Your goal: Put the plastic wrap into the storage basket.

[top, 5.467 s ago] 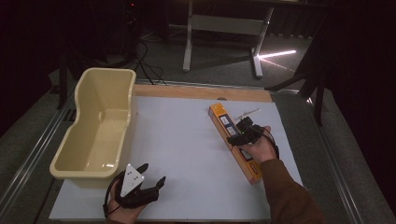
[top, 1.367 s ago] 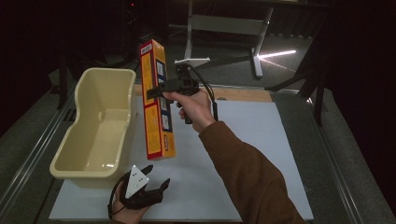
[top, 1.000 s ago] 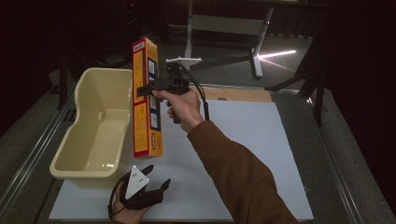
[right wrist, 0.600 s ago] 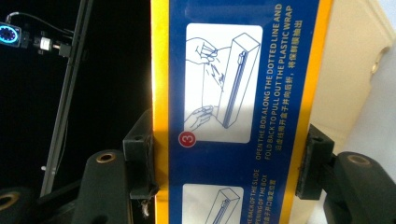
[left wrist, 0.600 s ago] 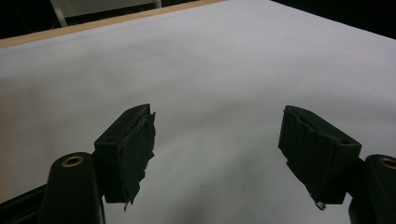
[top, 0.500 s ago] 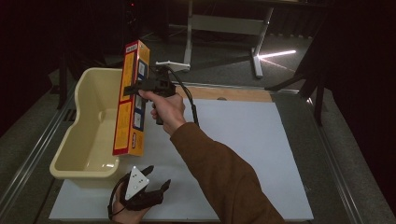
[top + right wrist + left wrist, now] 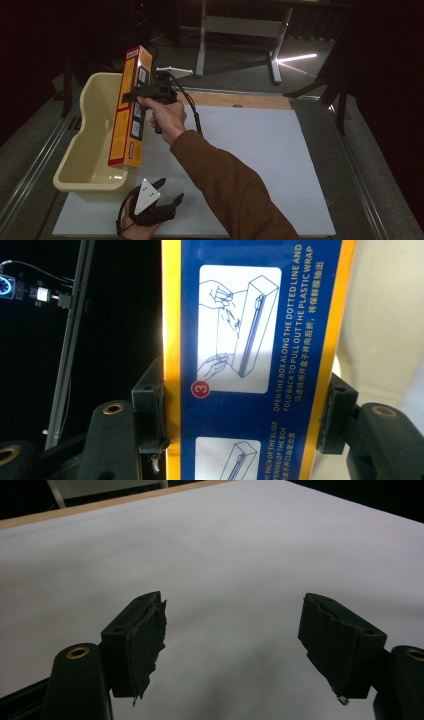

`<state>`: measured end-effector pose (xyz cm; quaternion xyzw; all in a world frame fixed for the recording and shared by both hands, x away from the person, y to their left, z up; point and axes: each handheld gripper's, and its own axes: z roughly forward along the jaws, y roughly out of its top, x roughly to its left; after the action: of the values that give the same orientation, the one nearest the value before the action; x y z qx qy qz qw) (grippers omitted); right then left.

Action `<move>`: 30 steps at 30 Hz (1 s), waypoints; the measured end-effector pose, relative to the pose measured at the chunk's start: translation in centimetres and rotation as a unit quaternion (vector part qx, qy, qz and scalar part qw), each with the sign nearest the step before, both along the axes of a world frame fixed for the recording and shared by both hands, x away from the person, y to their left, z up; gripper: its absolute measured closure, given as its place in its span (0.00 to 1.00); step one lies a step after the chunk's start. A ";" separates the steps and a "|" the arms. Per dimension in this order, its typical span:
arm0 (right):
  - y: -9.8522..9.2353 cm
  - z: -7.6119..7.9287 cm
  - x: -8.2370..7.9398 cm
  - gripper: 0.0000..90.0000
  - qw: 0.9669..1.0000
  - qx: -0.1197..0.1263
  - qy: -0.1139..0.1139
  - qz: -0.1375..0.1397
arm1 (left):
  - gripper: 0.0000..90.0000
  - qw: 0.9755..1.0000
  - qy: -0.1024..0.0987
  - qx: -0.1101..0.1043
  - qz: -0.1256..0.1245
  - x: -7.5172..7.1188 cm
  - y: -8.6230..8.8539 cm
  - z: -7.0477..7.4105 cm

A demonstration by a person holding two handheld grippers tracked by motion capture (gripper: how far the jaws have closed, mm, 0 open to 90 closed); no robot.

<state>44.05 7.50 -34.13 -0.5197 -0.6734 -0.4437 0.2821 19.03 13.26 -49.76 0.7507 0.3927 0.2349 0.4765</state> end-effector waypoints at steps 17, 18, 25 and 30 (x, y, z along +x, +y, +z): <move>3.3 -2.4 -0.3 0.43 1.000 -0.022 0.022 0.000 | 0.30 1.000 0.000 -0.014 0.002 0.1 0.3 0.1; 3.4 -2.6 -0.3 0.43 0.999 -0.021 0.024 0.000 | 0.30 1.000 -0.001 -0.013 0.003 0.1 0.3 0.1; 4.6 -3.3 -0.7 0.42 0.999 -0.034 0.027 0.002 | 0.30 1.000 -0.002 -0.012 0.003 0.0 0.3 0.1; 5.0 -3.4 -1.3 0.42 0.998 -0.049 0.030 0.002 | 0.30 1.000 -0.002 -0.014 0.003 0.0 0.3 0.1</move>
<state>42.78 12.53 -37.52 -0.5445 -0.6865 -0.3941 0.2774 19.04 13.56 -49.66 0.7421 0.3977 0.2320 0.4870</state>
